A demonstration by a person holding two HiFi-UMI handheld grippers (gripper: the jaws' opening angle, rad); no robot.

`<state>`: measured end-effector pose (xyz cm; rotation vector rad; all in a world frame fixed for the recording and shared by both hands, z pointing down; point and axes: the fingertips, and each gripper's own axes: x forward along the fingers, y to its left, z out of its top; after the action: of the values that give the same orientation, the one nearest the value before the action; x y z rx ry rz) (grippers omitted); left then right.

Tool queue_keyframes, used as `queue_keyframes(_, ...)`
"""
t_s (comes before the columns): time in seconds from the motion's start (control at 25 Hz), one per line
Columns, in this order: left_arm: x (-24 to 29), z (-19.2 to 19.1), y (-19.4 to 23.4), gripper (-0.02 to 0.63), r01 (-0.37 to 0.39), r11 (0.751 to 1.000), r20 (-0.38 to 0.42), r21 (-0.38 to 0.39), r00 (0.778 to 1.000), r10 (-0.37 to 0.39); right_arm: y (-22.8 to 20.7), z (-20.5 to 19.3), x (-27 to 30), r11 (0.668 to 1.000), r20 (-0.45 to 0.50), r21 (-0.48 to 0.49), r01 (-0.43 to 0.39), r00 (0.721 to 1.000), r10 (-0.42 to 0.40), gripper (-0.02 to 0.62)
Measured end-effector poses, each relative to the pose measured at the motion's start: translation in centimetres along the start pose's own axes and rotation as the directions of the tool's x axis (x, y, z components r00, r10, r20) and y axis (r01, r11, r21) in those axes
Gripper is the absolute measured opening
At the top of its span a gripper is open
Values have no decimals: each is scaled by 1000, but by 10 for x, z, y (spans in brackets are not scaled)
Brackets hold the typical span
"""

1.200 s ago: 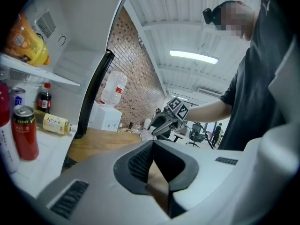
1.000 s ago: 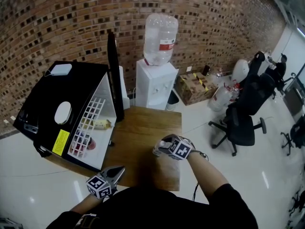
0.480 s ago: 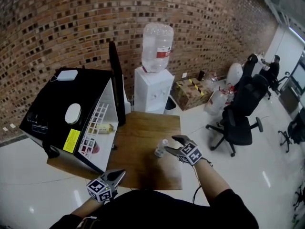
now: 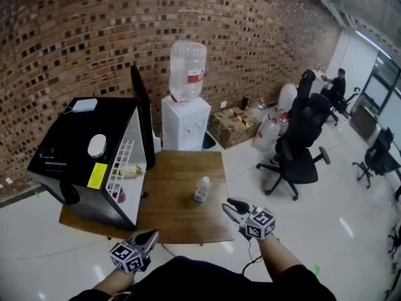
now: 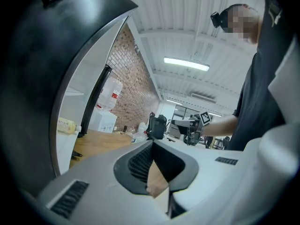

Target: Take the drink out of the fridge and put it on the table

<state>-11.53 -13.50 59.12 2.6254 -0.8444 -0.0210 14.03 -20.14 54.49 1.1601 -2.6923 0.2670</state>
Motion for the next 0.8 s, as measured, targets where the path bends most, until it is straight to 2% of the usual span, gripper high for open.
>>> queue_keyframes(0.16, 0, 3, -35, 2, -24, 999, 23, 31, 999, 23, 15, -14, -55, 999, 45, 46, -19, 999, 17, 0)
queue_keyframes(0.32, 12, -6, -79, 2, -79, 996, 54, 38, 996, 77, 30, -39, -114, 993, 53, 46, -109, 993, 107, 0)
queue_keyframes(0.44, 29, -26, -131, 2, -108, 994, 61, 20, 992, 106, 40, -65, -161, 983, 41, 50, -176, 984, 174, 0)
queue_keyframes(0.64, 59, -63, -214, 2, -103, 995, 44, 12, 994, 102, 61, -108, -226, 961, 20, 50, -274, 962, 273, 0)
queue_keyframes(0.8, 52, -74, -254, 2, -82, 995, 17, 62, 997, 82, 85, -120, -249, 950, 29, 71, -304, 953, 302, 0)
